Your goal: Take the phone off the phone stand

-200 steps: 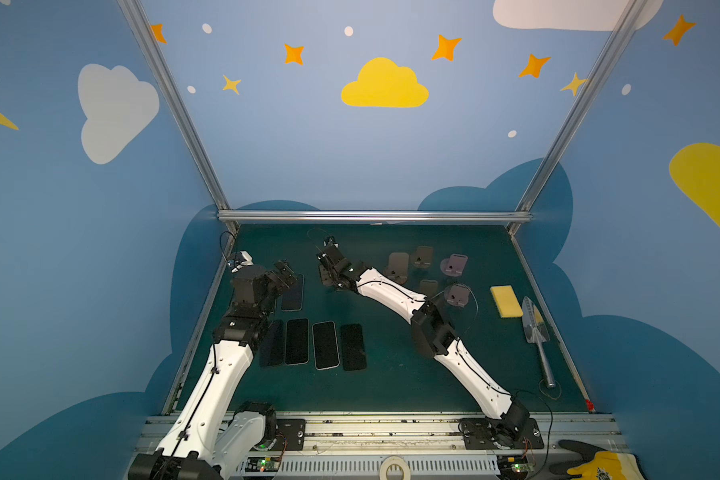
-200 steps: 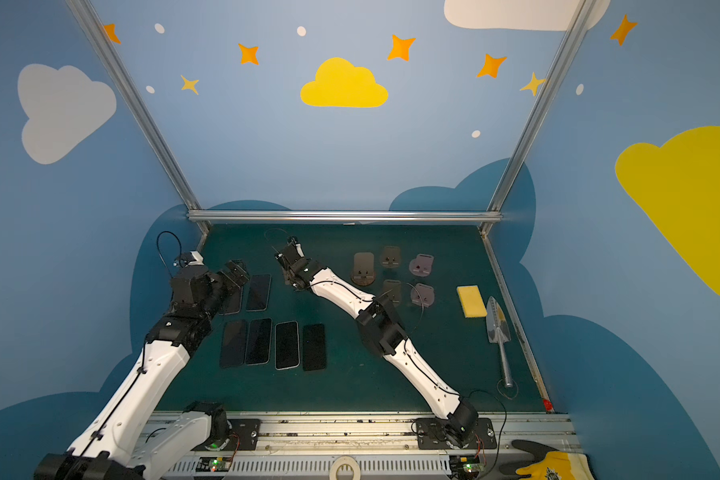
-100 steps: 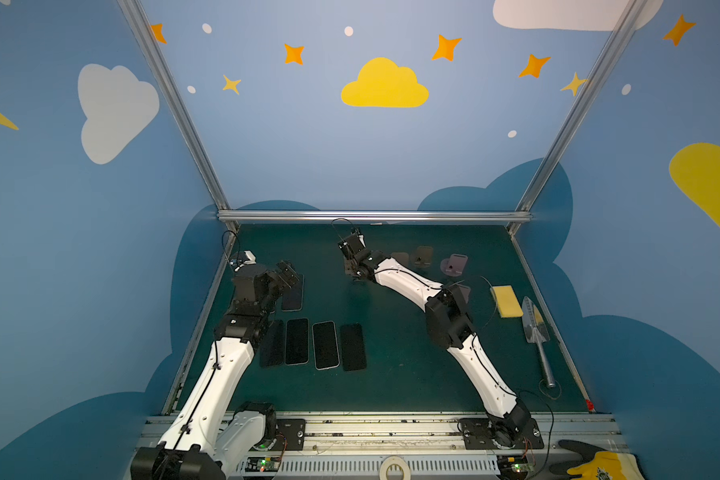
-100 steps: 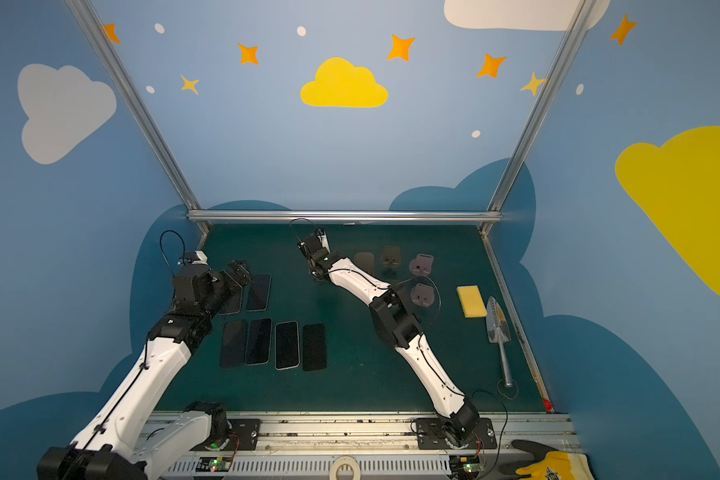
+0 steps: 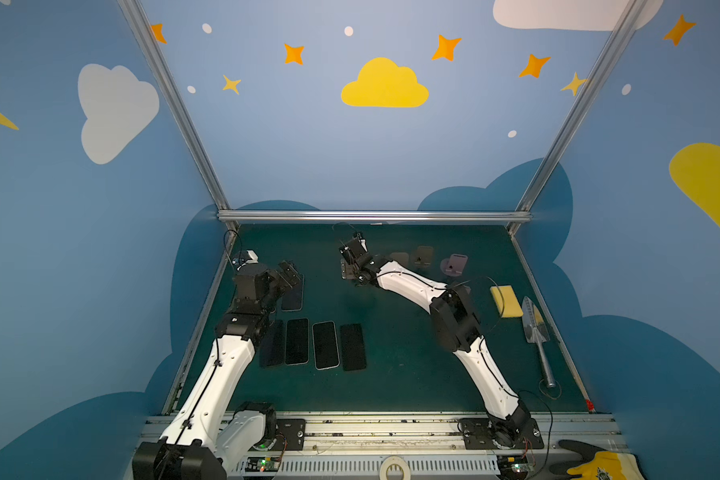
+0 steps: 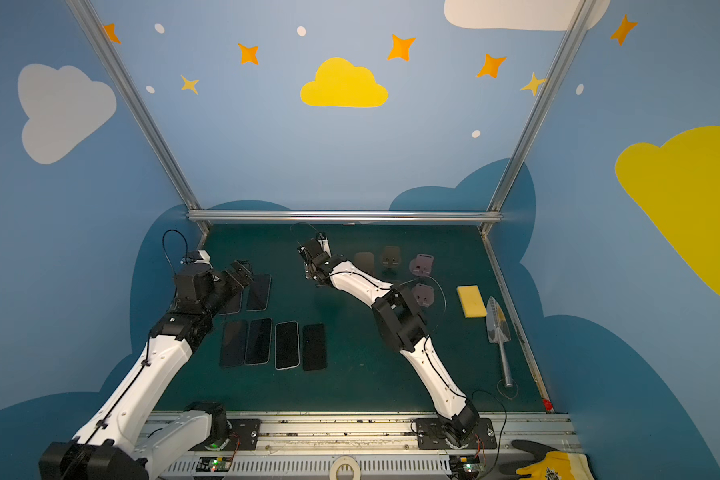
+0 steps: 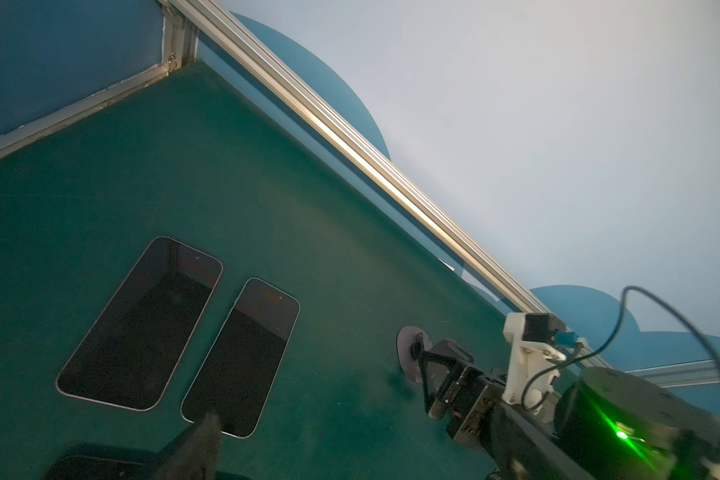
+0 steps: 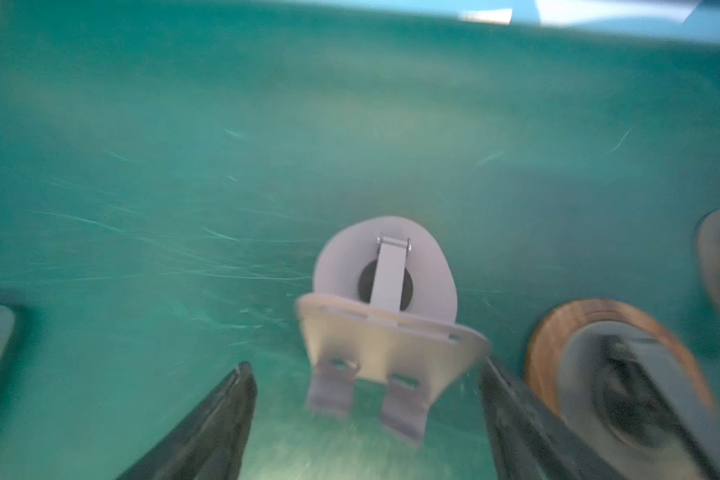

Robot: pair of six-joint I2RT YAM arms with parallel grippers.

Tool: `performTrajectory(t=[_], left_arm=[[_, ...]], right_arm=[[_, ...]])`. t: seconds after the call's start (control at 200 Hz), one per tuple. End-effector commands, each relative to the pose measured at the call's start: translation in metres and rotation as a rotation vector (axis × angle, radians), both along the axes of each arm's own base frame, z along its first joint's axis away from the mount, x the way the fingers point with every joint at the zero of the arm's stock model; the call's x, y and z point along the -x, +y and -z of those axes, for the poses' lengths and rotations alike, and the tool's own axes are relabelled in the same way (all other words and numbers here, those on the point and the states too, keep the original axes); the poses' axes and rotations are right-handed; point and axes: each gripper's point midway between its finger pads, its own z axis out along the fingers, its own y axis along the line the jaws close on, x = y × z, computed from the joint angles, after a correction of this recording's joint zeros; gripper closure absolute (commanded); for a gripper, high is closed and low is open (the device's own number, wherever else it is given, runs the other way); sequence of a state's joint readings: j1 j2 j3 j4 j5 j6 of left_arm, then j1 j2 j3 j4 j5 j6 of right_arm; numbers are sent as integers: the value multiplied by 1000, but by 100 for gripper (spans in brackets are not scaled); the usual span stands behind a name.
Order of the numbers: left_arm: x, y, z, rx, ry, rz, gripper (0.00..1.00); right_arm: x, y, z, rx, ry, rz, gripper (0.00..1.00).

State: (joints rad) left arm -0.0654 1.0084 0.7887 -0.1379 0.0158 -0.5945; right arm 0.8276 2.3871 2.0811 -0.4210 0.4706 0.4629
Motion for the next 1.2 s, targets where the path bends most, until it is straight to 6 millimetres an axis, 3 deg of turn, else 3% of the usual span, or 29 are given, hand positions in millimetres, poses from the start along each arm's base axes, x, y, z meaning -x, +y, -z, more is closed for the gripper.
performTrajectory(t=[0.0,0.15,0.27,0.32,0.541,0.641,0.756,0.881,1.026,1.191], left_arm=[[-2,-5,-16,-8,-60,39,0],[0,-10,-24,-2,-101,68,0],[2,-18,-26,-19,-86,95,0],[3,-20,-28,-17,-85,95,0],[5,-17,-34,12,-88,57,0],[3,-15,-33,-17,-68,54,0],[2,-8,-31,-124,-78,55,0],[0,19,-19,-314,-131,-34,0],[7,20,5,-482,-223,34,0],[11,26,68,-446,-177,-6,0]], right_arm=[[2,-3,-76,-69,-123,-3,14],[28,-14,-112,-70,-175,-47,14],[69,-14,-131,-176,-138,-211,14],[88,-25,-136,-187,-123,-246,14],[166,-105,-179,-179,-239,-320,14],[191,-150,-200,-180,-352,-287,12],[198,-212,-204,-231,-476,-50,11],[201,-256,-176,-106,-485,71,11],[199,-270,-164,-31,-564,38,11],[193,-288,-157,-43,-620,43,11]])
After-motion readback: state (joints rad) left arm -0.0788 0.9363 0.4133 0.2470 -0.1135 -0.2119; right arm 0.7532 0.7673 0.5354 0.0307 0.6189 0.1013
